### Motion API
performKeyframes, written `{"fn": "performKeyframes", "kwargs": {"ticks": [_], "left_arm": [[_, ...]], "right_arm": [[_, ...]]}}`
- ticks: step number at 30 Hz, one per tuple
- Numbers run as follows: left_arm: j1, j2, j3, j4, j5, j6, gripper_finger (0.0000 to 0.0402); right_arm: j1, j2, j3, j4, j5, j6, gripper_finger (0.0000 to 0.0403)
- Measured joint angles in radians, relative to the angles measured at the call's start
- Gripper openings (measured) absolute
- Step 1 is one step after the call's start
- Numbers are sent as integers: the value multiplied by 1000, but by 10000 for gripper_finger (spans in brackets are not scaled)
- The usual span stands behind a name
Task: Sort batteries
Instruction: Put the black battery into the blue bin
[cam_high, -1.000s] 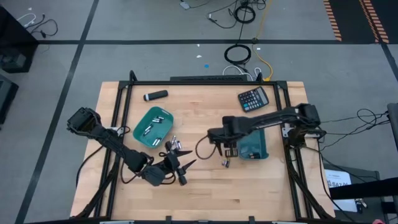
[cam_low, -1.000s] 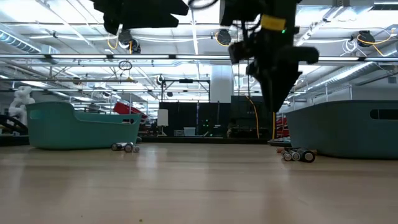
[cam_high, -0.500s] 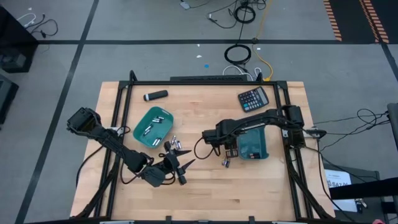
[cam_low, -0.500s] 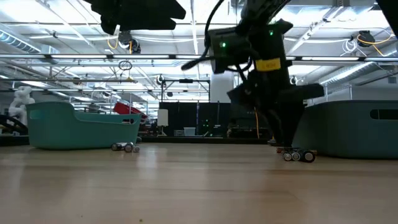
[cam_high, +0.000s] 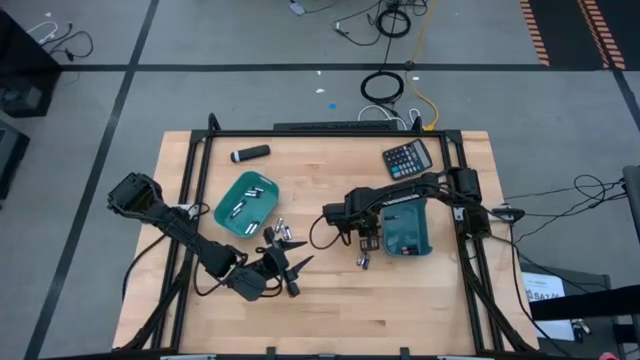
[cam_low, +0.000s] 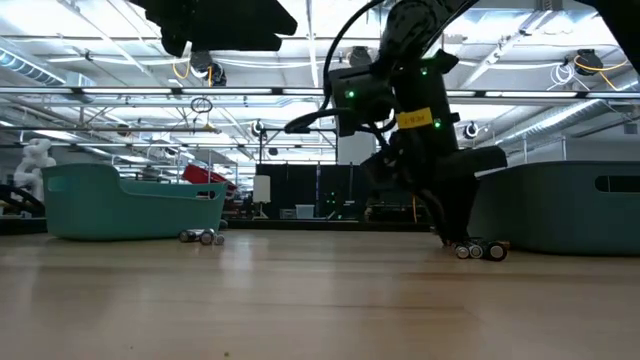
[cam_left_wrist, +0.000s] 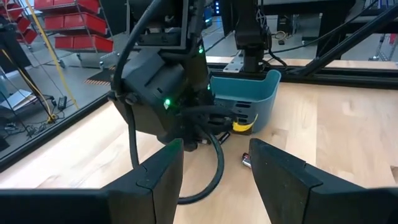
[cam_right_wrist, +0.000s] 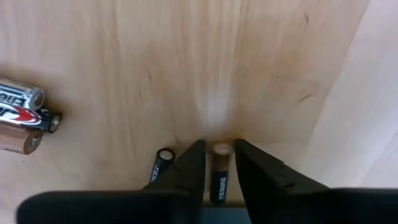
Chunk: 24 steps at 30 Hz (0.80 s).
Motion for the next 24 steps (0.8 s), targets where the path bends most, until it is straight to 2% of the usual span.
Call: {"fn": "performKeyframes", "kwargs": {"ticks": [7, 12, 18, 24], "left_arm": [[0, 0, 0, -4, -3, 0, 194], [-1, 0, 0, -4, -4, 0, 194], [-1, 0, 0, -4, -7, 0, 194], [-1, 0, 0, -4, -8, -3, 194]], "right_arm": [[22, 62, 6, 1, 19, -7, 49], [30, 51, 2, 6, 69, -19, 11], [34, -40, -11, 27, 105, 14, 4], [40, -225, -6, 2, 131, 80, 2]]}}
